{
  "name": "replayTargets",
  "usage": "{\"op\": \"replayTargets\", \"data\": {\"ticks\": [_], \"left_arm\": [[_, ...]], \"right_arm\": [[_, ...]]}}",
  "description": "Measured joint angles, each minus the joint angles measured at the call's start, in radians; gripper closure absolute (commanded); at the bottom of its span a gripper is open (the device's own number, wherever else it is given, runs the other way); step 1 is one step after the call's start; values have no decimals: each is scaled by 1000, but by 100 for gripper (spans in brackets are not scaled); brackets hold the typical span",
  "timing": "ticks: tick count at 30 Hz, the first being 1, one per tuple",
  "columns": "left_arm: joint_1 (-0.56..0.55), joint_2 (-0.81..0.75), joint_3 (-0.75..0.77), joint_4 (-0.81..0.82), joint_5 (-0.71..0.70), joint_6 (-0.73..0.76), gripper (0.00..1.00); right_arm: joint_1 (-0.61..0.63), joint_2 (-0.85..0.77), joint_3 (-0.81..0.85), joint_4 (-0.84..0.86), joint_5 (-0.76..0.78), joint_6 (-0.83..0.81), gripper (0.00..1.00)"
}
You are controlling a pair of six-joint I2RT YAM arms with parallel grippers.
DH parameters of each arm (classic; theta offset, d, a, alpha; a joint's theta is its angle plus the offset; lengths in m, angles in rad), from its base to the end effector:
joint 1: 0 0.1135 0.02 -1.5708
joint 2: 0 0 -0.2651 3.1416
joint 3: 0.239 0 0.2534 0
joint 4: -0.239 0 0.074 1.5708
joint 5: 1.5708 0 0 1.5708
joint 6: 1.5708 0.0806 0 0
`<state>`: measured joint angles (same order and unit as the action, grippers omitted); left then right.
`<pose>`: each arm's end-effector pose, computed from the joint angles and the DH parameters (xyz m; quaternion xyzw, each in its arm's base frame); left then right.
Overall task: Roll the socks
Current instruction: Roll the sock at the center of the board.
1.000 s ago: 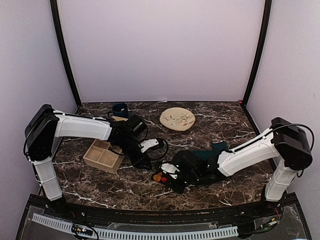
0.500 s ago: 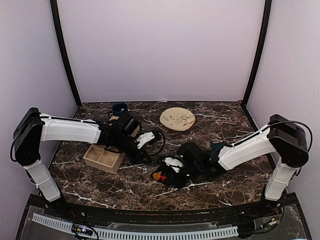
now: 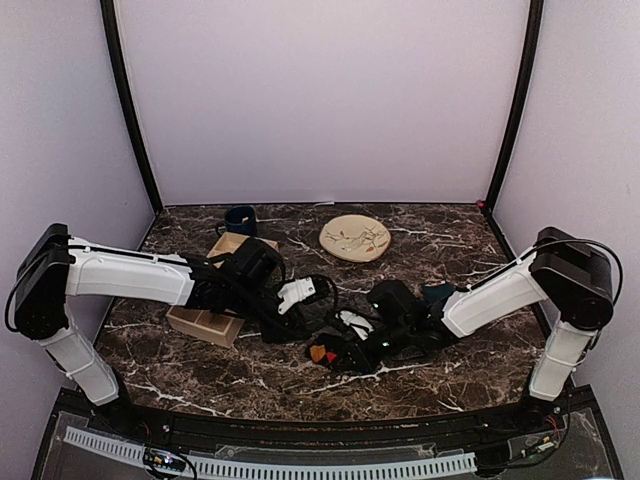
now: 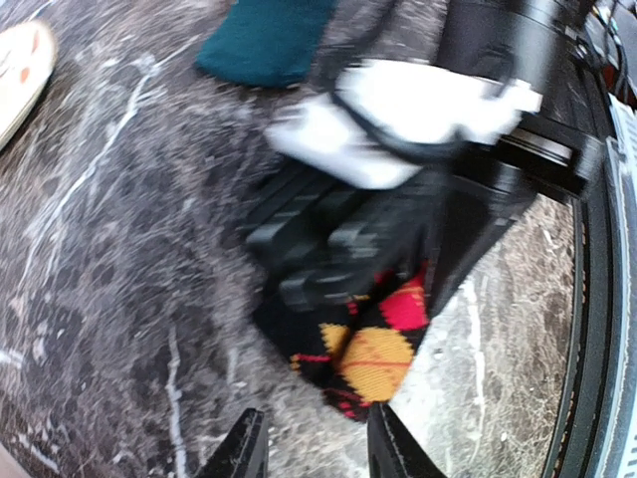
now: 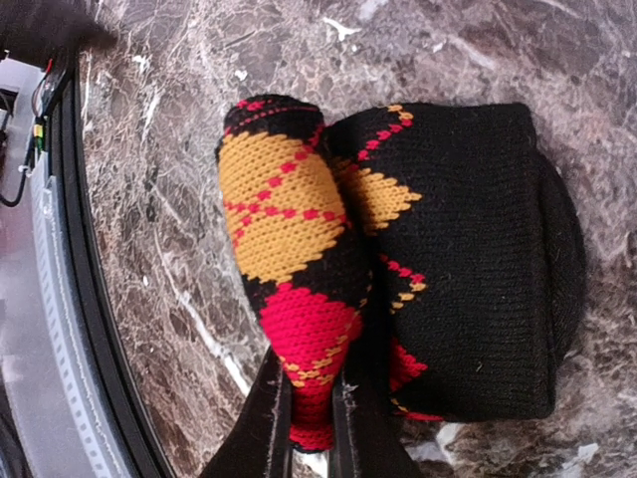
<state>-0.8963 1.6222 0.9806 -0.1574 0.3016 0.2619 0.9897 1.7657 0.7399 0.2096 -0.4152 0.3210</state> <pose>0.2136 -0.3055 0.1708 0.5486 0.7357 -0.2483 0.3101 0.1658 0.3116 0.0865 -0.3702 0.8344 0.3716 0.1690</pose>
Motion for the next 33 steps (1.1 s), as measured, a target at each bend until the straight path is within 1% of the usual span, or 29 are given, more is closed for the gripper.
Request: {"op": "replayTargets", "data": {"ticks": [6,13,33], "left_arm": [[-84,0,0,4,-45,59,62],[-114,11,0,8,-95,113,60],[-229,100,0,26,-219,257,60]], "right_arm": [[-23,0,-16,14,-62,25,100],[-35,10,-13,14,-104,30,100],[-42,24,8,-19,-153,25,100]]}}
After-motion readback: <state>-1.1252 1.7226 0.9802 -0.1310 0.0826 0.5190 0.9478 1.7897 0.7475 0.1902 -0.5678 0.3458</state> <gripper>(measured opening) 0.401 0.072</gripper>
